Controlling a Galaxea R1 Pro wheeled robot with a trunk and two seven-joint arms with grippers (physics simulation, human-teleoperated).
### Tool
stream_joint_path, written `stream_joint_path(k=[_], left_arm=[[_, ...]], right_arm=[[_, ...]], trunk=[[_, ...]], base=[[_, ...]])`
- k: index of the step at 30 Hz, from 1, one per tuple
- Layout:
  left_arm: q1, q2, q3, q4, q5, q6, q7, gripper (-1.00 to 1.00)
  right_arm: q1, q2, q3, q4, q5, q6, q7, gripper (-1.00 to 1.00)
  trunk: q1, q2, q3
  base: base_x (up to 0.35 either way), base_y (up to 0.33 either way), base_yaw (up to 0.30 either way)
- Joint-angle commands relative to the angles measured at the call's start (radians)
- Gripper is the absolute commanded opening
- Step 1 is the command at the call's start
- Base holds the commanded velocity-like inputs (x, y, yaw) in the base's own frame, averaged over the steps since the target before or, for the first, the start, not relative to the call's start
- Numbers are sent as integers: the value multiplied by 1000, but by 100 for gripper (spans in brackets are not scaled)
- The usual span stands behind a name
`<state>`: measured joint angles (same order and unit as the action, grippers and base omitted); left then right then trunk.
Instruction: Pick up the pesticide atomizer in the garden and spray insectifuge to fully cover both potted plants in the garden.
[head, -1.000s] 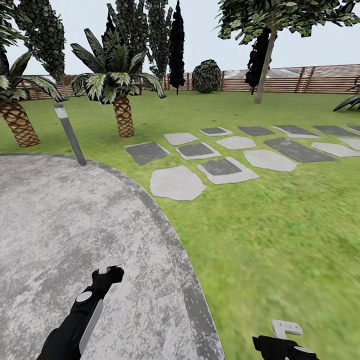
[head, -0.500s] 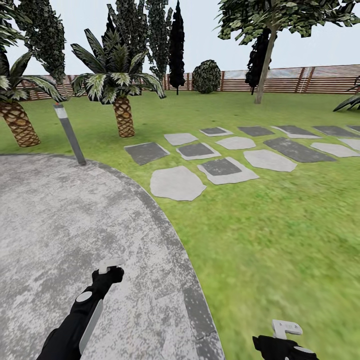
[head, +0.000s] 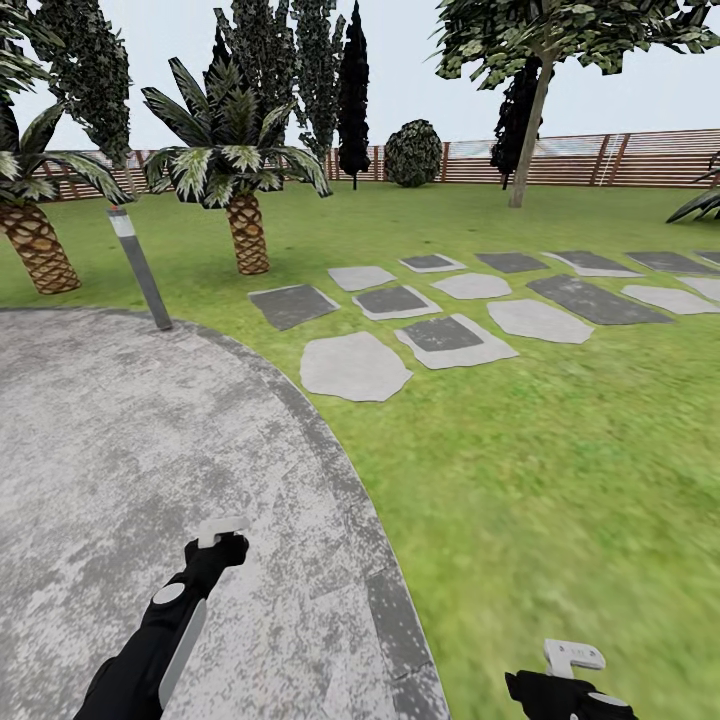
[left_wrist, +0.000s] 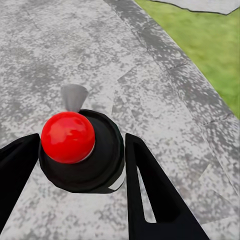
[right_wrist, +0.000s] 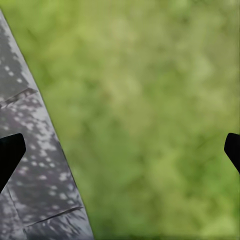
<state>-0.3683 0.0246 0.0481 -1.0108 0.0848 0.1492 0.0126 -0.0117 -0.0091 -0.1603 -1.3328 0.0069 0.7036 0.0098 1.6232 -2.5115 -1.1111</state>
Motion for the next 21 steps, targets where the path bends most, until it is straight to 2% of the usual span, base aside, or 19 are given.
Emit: stream_joint_path(k=[1,13,21], left_arm=[[0,0,0,-2,9,6,1,-100],[0,0,-1,-2,9,5,1,-100],[0,0,-1,0,9,5,1,-100]], right_arm=[[0,0,0,-1,0,5,1,100],[0,-1,-3,-55,1,5,0,100],[0,-2,-3,-56,1,5,-2,100]], trunk=[[0,0,-1],[0,0,-1],[0,0,-1]], base=[[0,0,0],[0,0,0],[0,0,0]])
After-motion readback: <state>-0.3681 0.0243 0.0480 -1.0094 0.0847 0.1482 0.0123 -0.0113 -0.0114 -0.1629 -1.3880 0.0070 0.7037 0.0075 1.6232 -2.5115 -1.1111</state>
